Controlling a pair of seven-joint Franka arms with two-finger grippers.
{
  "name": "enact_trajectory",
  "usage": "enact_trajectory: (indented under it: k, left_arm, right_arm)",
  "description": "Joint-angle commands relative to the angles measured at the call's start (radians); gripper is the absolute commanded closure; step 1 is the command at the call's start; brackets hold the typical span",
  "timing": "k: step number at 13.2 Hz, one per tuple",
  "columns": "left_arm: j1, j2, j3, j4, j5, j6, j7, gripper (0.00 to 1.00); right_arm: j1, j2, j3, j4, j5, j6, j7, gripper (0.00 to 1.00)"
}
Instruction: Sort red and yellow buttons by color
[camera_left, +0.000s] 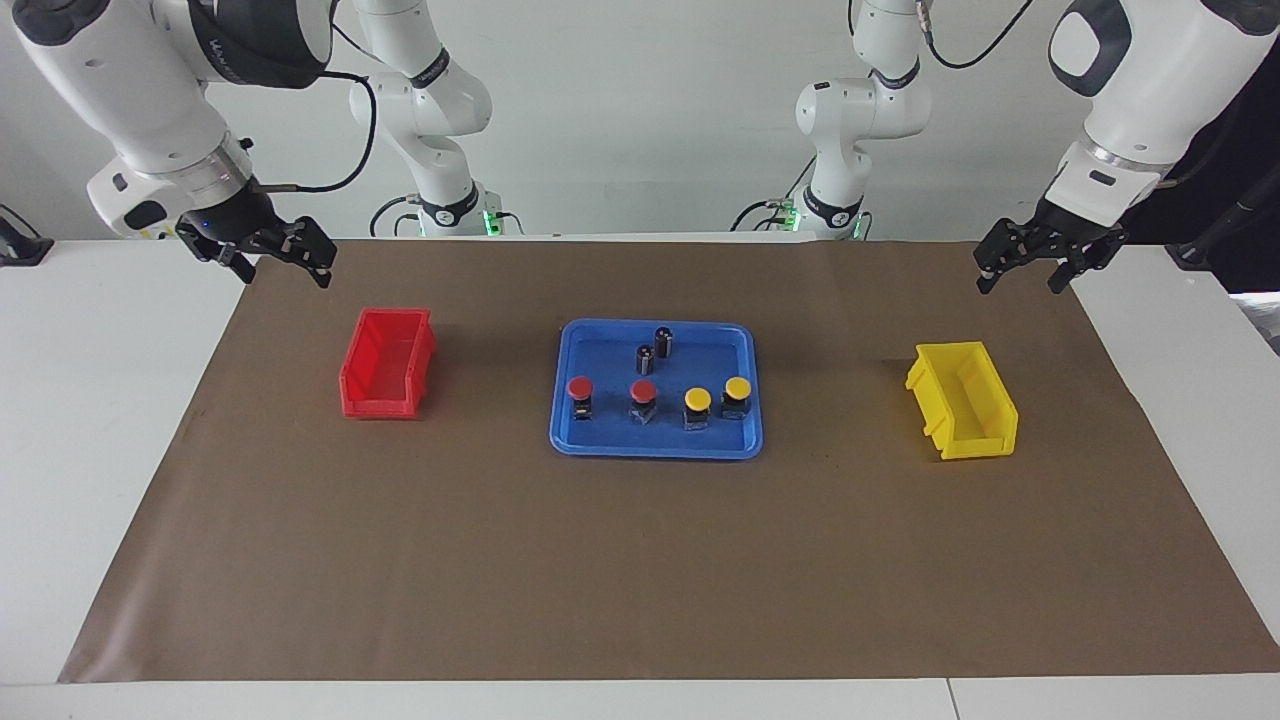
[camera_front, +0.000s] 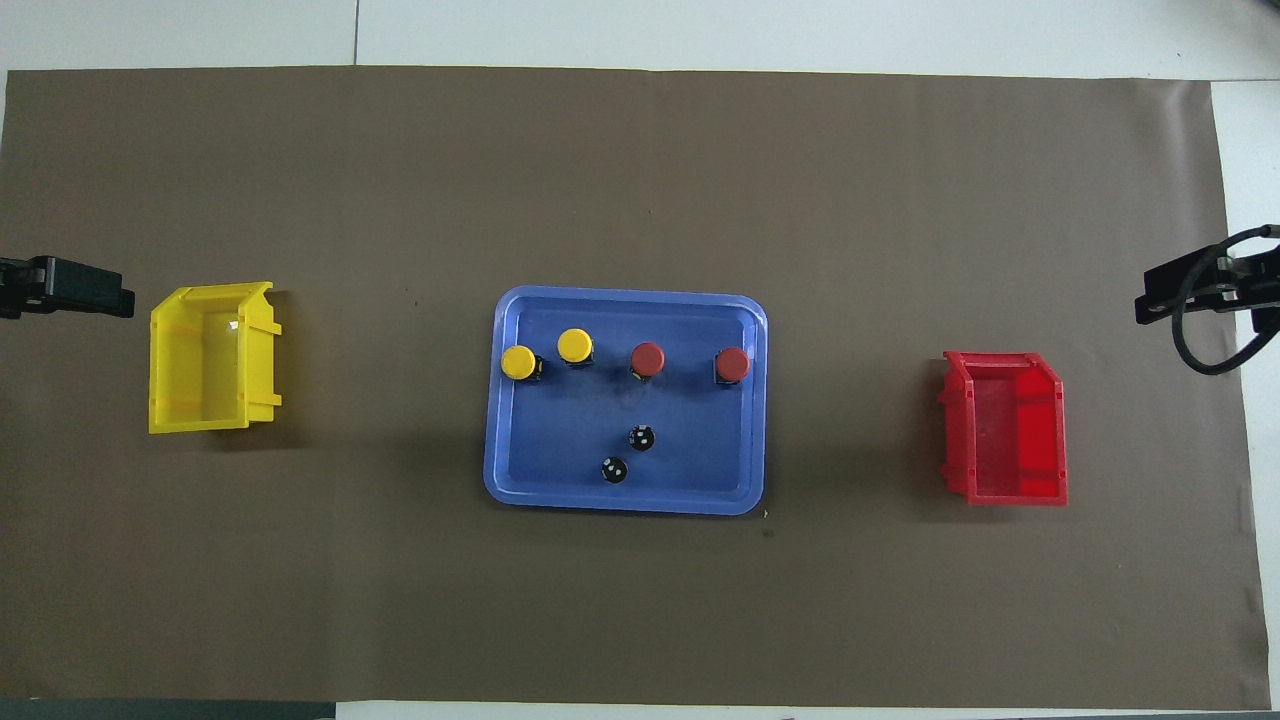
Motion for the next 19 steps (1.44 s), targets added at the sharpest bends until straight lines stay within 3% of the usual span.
enact_trajectory:
  k: [1, 13, 17, 19]
  left_arm:
    - [0.012, -0.015, -0.008, -0.003, 0.011, -0.02, 0.007, 0.0]
    - [0.012, -0.016, -0.008, -0.003, 0.011, -0.02, 0.007, 0.0]
    - [0.012, -0.015, -0.008, -0.003, 0.011, -0.02, 0.007, 0.0]
    - [0.01, -0.015, -0.01, -0.003, 0.011, -0.011, 0.009, 0.0]
  right_arm:
    - [-0.002, -0.018, 0.003, -0.023, 0.005, 0.019, -0.022, 0.0]
    - [-0.002, -0.024, 0.006, -0.043, 0.012, 0.041, -0.033, 0.0]
    - [0.005, -0.012, 0.023, -0.013, 0.009, 0.028, -0.03, 0.0]
    - [0.007, 0.009, 0.073, 0.013, 0.012, 0.029, 0.036, 0.0]
